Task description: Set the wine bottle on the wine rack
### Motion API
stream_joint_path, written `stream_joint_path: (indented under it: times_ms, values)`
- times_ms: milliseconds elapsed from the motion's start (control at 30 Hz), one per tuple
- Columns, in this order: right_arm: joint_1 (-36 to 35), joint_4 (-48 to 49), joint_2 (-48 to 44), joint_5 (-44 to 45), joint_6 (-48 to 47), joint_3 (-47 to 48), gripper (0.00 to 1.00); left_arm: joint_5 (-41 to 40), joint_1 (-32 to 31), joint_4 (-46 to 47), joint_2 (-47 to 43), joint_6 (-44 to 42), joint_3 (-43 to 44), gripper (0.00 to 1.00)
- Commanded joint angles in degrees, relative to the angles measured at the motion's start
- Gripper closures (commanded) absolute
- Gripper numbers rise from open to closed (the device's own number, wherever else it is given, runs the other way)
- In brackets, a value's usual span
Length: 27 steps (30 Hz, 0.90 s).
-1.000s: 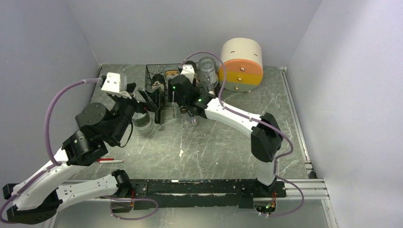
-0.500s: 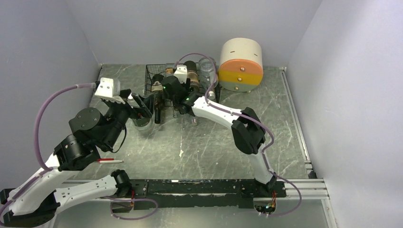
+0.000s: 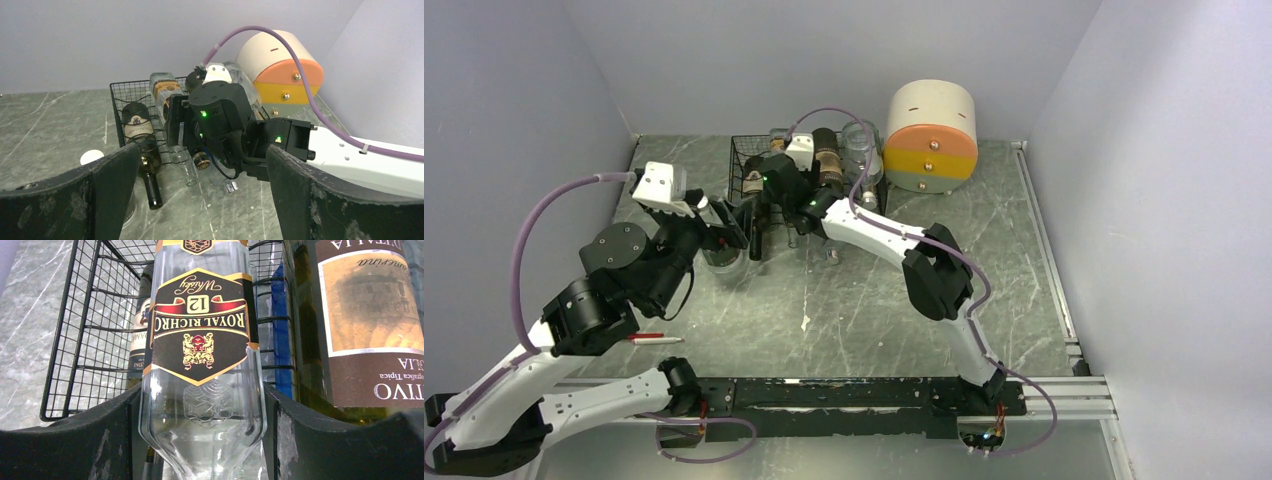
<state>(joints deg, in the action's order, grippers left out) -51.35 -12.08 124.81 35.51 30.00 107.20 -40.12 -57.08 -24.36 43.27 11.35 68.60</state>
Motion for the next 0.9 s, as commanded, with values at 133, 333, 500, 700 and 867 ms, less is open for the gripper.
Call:
stream_joint_path:
  times_ms: [133,333,500,700,867]
  values:
    - [0.43,6.99,-7.18,-3.00,-1.51,0.05,0.16,-0.31,0.04,0.69,0.56,-2.21,3.69,0.00]
    - [0.40,9.44,-13.79,-5.26,-4.10,-5.07,0.12,1.40,0.02,3.38,1.18,-4.48,6.06,0.00]
    - [0.46,12.55,-18.27,-15.23,-8.48,-9.82,0.12,1.56,0.03,4.59,1.81,-5.54,7.41,0.00]
    - [-0.01,19.07,-22.31,-37.79,-12.36,-16.50,0.15,1.48,0.04,4.27,2.43,-5.79,8.74,0.00]
    - [-2.50,21.12,-21.01,-43.10,-14.37,-18.13,0.15,0.30,0.04,4.28,1.56,-5.82,8.68,0.01]
